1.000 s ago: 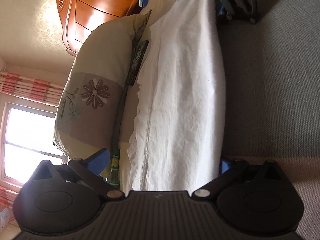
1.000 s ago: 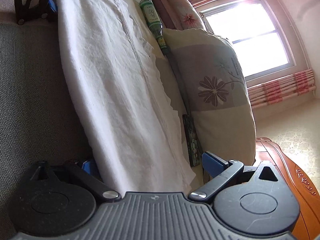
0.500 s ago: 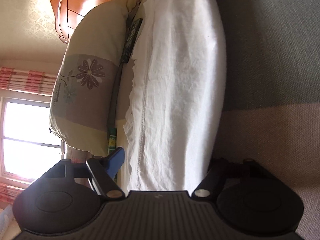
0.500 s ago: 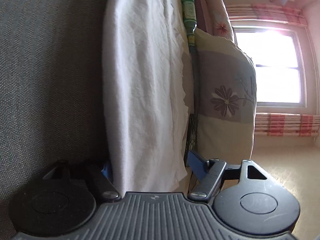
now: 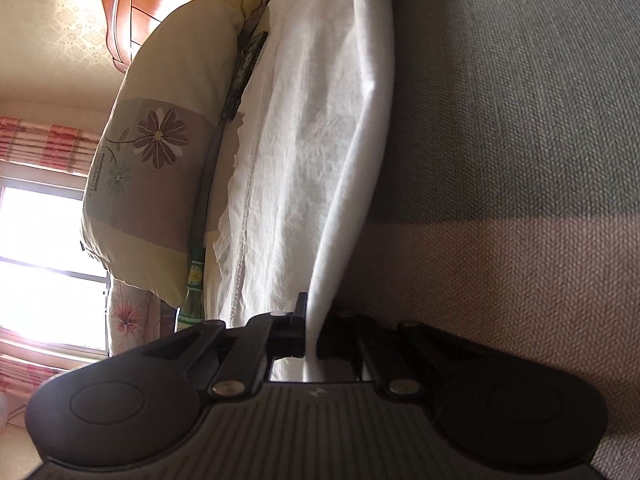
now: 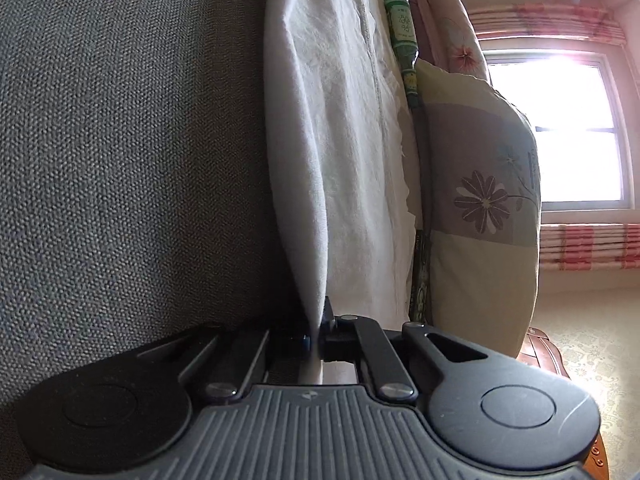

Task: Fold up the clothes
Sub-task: 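Lift the side edge with both grippers and fold it over the shirt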

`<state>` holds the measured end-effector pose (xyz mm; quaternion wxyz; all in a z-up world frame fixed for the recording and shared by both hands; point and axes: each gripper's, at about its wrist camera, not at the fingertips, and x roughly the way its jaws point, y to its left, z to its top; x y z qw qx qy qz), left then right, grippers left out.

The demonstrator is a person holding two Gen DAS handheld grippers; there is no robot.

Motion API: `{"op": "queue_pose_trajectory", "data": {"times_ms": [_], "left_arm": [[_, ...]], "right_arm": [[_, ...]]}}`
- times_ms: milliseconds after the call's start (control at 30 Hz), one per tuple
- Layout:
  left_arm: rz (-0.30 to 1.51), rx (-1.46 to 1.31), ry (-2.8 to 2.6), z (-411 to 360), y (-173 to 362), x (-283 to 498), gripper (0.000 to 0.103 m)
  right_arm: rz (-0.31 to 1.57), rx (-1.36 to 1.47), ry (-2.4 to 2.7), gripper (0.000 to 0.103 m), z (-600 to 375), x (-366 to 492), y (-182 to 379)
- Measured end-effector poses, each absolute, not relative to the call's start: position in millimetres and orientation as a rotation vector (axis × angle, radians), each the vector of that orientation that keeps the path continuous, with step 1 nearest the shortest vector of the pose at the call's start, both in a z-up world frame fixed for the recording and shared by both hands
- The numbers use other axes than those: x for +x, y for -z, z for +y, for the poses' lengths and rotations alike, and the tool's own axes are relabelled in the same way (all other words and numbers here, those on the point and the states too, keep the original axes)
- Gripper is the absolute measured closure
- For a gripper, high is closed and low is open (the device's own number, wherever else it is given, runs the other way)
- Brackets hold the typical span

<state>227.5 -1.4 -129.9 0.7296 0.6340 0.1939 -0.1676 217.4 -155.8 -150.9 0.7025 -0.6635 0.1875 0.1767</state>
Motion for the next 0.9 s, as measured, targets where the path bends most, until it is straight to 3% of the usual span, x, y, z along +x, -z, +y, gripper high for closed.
{"op": "queue_pose_trajectory", "data": {"times_ms": [500,900], "left_arm": [[0.357,1.425,0.345,4,92,221,0.103],[0.385,1.455,0.420,7,76,148,0.103]], "right_arm": [[0.406,-1.327,-0.361,0.097,-159,217,97],[0.465,-1.292,-0.466,0.098,-162,143,76]]}}
